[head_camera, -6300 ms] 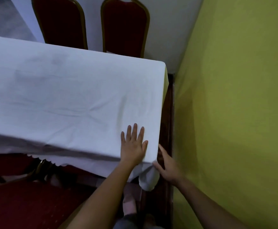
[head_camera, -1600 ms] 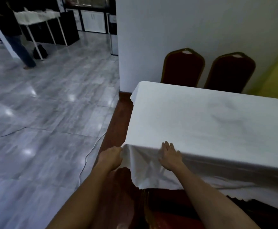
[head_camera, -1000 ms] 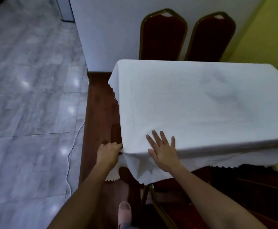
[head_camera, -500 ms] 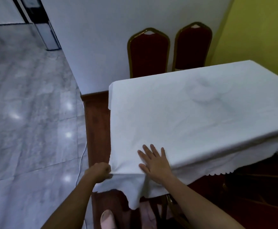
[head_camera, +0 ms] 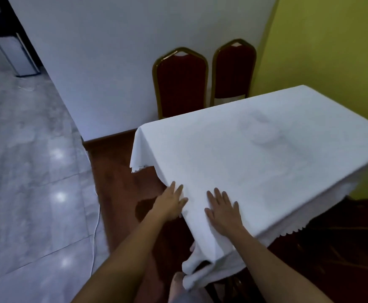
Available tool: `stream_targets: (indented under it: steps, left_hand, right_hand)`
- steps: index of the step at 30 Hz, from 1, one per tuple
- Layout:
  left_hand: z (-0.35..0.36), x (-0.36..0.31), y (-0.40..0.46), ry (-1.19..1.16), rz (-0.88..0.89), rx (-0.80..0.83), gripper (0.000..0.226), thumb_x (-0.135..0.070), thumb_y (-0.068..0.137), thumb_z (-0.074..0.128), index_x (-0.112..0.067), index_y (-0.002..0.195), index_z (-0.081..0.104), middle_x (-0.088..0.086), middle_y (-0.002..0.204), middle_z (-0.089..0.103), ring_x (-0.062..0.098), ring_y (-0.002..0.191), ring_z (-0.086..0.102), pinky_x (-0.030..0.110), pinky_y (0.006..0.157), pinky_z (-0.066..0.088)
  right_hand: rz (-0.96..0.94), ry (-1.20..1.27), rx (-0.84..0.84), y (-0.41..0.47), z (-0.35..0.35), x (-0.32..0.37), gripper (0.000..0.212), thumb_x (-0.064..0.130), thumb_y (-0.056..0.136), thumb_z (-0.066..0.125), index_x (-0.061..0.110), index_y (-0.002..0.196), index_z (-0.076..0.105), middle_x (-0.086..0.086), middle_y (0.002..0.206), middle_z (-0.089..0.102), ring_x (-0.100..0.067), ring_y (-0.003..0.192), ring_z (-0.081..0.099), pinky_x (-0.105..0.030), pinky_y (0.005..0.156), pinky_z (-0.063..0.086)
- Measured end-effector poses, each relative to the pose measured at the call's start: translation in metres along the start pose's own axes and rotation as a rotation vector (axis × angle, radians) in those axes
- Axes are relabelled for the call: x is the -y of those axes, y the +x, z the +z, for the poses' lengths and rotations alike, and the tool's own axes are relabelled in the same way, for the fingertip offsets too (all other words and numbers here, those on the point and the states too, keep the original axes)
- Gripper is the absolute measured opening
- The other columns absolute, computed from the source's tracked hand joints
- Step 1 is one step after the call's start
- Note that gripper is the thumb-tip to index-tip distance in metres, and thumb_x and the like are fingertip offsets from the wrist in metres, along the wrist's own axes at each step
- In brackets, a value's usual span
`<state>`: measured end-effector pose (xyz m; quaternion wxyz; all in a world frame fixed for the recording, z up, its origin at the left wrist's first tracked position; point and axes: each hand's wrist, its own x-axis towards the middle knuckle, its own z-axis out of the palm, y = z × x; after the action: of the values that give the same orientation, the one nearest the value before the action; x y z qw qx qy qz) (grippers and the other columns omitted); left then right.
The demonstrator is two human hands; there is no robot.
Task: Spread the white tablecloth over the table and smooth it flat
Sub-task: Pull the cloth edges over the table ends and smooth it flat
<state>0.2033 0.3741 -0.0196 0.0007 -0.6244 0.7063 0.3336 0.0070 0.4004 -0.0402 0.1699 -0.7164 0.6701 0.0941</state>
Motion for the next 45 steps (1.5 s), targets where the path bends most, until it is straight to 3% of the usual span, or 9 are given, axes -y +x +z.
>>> stream_targets:
  steps: [8,15,18,22,26,32,35,39,45]
  left_hand:
    - [-0.004,0.022,0.068,0.108,-0.036,0.014,0.065,-0.049,0.101,0.023,-0.027,0.154,-0.007,0.001,0.16,-0.023,0.035,0.147,-0.019,0.051,0.12,-0.002]
    - [-0.071,0.062,0.15,-0.065,-0.118,-0.084,0.062,-0.022,0.104,0.03,-0.003,0.152,-0.004,0.019,0.159,-0.02,0.036,0.15,0.002,0.045,0.118,0.022]
    - [-0.093,0.078,0.18,-0.185,-0.191,-0.111,0.068,-0.024,0.103,0.034,-0.002,0.152,-0.007,0.014,0.159,-0.023,0.036,0.144,0.026,0.042,0.111,0.036]
    - [-0.108,0.078,0.211,-0.332,-0.314,-0.358,0.061,-0.026,0.101,0.038,0.001,0.151,0.014,0.016,0.16,0.016,0.037,0.136,0.038,0.044,0.112,0.034]
    - [-0.13,0.093,0.244,-0.69,-0.545,-0.59,0.043,-0.022,0.099,0.041,0.005,0.132,0.048,0.025,0.134,0.054,0.041,0.124,0.051,0.044,0.107,0.041]
    - [-0.164,0.119,0.272,-1.126,-0.868,-0.416,0.06,-0.041,0.092,0.056,-0.004,0.138,0.043,0.015,0.143,0.049,0.031,0.129,0.051,0.036,0.105,0.042]
    - [-0.173,0.135,0.278,-1.122,-0.803,-0.263,0.052,-0.039,0.091,0.061,-0.007,0.13,0.048,0.013,0.143,0.05,0.026,0.128,0.051,0.033,0.105,0.042]
    - [-0.18,0.146,0.277,-1.061,-0.713,-0.285,0.055,-0.025,0.088,0.067,0.004,0.132,0.05,0.018,0.134,0.057,0.032,0.12,0.058,0.036,0.1,0.048]
    - [-0.198,0.156,0.269,-0.891,-0.624,-0.226,0.045,-0.019,0.097,0.047,0.004,0.136,0.046,0.021,0.141,0.049,0.037,0.129,0.049,0.04,0.102,0.044]
  right_hand:
    - [0.022,0.068,-0.16,0.057,0.004,0.004,0.074,0.062,0.083,0.001,0.036,0.152,0.003,0.005,0.163,-0.004,-0.022,0.151,-0.005,-0.063,0.113,-0.001]
    - [0.069,0.105,-0.209,0.134,-0.017,0.027,0.07,0.06,0.087,0.007,0.035,0.152,0.005,0.005,0.163,-0.002,-0.025,0.15,-0.006,-0.068,0.111,-0.004]
    - [0.075,0.098,-0.206,0.155,-0.023,0.037,0.068,0.058,0.088,0.01,0.035,0.152,0.002,0.005,0.163,-0.006,-0.024,0.15,-0.008,-0.067,0.112,-0.004]
    - [0.072,0.149,-0.232,0.176,-0.027,0.044,0.067,0.056,0.09,0.016,0.034,0.152,0.004,0.005,0.163,-0.005,-0.02,0.15,-0.01,-0.062,0.114,-0.009]
    - [0.065,0.143,-0.219,0.195,-0.034,0.056,0.069,0.059,0.091,0.015,0.031,0.153,0.001,0.002,0.163,-0.008,-0.021,0.15,-0.012,-0.058,0.115,-0.011]
    - [0.127,0.11,-0.236,0.207,-0.031,0.086,0.068,0.063,0.092,0.02,0.035,0.153,0.005,-0.003,0.163,-0.005,-0.032,0.149,-0.01,-0.064,0.112,-0.009]
    - [0.154,0.069,-0.225,0.209,-0.032,0.089,0.066,0.066,0.091,0.02,0.042,0.151,0.006,-0.005,0.163,-0.004,-0.035,0.149,-0.007,-0.067,0.112,-0.005]
    - [0.163,0.047,-0.167,0.21,-0.036,0.089,0.067,0.071,0.088,0.01,0.047,0.148,-0.006,-0.001,0.162,-0.014,-0.034,0.148,-0.013,-0.066,0.112,-0.007]
    - [0.188,0.077,-0.118,0.214,-0.042,0.119,0.071,0.075,0.082,0.002,0.048,0.146,-0.013,0.002,0.158,-0.024,-0.031,0.147,-0.021,-0.063,0.114,-0.01]
